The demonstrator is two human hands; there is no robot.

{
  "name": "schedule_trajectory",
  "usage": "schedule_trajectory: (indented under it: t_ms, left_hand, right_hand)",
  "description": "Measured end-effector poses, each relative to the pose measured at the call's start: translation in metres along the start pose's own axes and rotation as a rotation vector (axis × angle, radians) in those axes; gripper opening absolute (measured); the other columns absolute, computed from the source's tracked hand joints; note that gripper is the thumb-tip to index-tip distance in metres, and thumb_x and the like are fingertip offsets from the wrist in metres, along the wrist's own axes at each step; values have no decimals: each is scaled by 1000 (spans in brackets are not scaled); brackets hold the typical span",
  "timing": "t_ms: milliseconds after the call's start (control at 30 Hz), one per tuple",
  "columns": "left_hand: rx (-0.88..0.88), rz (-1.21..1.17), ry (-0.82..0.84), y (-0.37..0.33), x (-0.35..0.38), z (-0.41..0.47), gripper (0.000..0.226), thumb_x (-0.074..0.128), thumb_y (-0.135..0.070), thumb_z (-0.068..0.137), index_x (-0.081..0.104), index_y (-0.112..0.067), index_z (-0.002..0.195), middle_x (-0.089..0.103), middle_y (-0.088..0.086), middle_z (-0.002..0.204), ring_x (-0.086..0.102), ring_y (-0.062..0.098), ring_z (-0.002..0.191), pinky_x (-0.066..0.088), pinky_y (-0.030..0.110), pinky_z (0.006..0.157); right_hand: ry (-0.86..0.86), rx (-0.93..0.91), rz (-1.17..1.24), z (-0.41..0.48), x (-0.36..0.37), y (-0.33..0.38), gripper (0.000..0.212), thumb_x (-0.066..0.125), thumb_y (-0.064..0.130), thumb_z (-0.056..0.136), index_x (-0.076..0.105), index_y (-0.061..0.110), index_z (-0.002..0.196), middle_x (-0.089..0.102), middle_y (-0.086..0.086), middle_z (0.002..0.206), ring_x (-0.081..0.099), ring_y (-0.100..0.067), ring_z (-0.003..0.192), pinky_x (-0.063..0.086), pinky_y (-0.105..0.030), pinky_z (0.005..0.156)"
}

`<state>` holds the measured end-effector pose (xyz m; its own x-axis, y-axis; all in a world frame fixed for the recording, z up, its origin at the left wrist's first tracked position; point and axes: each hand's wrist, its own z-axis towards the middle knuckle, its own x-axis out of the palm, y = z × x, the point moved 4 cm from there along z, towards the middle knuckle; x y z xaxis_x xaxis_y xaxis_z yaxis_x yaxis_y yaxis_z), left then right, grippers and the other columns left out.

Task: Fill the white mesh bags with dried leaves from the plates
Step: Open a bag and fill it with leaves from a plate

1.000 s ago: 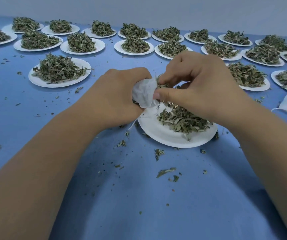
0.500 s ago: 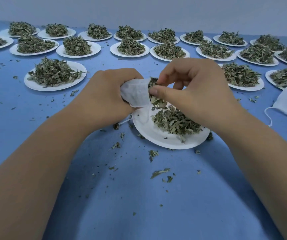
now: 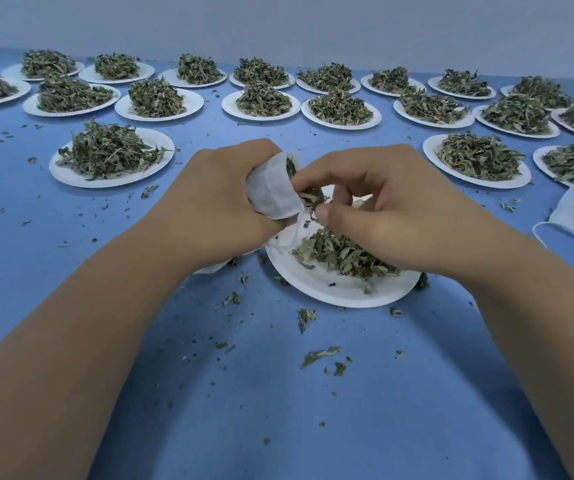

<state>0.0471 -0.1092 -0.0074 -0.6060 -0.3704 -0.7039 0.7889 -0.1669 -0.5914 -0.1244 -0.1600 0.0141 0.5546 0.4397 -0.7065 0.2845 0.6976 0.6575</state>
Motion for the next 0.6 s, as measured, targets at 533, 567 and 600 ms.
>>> schedule_trajectory:
  t_ms: [533, 567, 600]
  left_hand:
    - [-6, 110, -29, -7, 10, 1, 19, 65, -38, 71, 52, -28, 80, 56, -9, 71, 50, 9, 63, 44, 32, 54]
    - [-19, 104, -32, -7, 9, 1, 19, 62, -41, 70, 50, -27, 78, 57, -13, 72, 50, 7, 62, 41, 27, 52]
    - [-23, 98, -29, -7, 9, 1, 20, 60, -42, 70, 48, -27, 75, 56, -17, 72, 49, 5, 61, 36, 23, 50]
  right_hand:
    - [-189, 35, 50, 6, 2, 2, 16, 75, 9, 81, 76, 24, 79, 73, 15, 74, 60, -1, 60, 45, -13, 61]
    - [-146, 35, 81, 6, 4, 2, 20, 72, 5, 83, 79, 23, 83, 74, 14, 75, 62, -1, 64, 46, -14, 61]
    - [-115, 32, 107, 6, 4, 3, 26, 68, 0, 84, 80, 22, 88, 75, 13, 77, 66, -4, 69, 50, -17, 64]
